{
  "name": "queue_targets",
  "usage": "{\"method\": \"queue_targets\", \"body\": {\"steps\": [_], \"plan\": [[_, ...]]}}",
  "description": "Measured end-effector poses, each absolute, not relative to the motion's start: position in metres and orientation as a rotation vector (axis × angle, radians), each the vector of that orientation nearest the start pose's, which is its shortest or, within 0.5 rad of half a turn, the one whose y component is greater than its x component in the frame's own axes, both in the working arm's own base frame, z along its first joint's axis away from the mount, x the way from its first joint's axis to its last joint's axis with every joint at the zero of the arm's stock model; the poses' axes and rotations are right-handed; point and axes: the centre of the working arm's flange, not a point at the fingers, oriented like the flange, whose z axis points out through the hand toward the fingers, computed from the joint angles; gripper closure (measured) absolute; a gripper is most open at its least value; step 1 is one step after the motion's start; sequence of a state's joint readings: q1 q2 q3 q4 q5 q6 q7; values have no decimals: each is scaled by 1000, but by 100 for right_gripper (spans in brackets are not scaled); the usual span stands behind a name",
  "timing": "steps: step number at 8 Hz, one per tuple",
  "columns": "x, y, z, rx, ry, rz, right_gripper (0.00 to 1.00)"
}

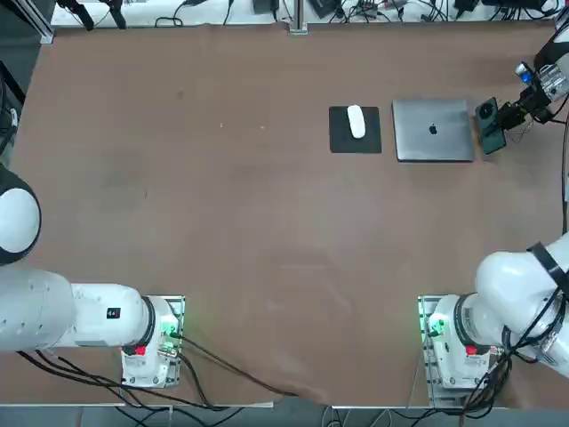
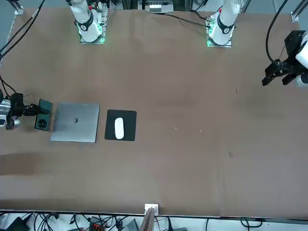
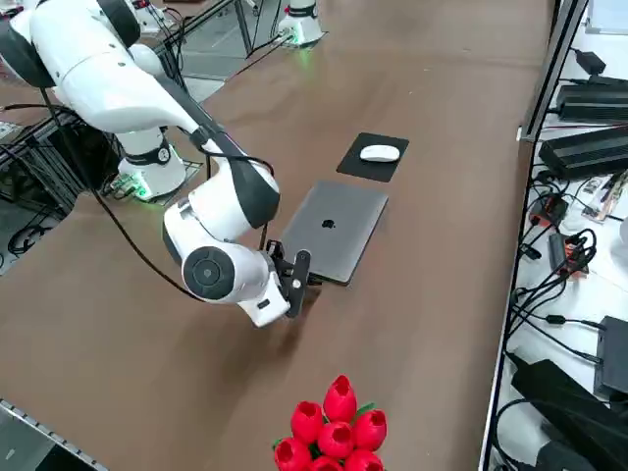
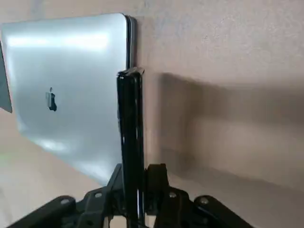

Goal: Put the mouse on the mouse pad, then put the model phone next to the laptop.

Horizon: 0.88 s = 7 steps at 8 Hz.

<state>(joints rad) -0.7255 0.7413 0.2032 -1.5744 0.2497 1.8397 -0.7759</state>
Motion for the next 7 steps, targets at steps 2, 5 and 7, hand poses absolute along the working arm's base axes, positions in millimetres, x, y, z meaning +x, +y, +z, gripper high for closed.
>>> {"method": "queue_targets", "body": {"steps": [2,5,7], "plan": [[562,-317,178,-2566,-168,211,84],[563,-319,170,-2568,-180,221,71],[568,-326,179,-2591,-188,198,36]]}}
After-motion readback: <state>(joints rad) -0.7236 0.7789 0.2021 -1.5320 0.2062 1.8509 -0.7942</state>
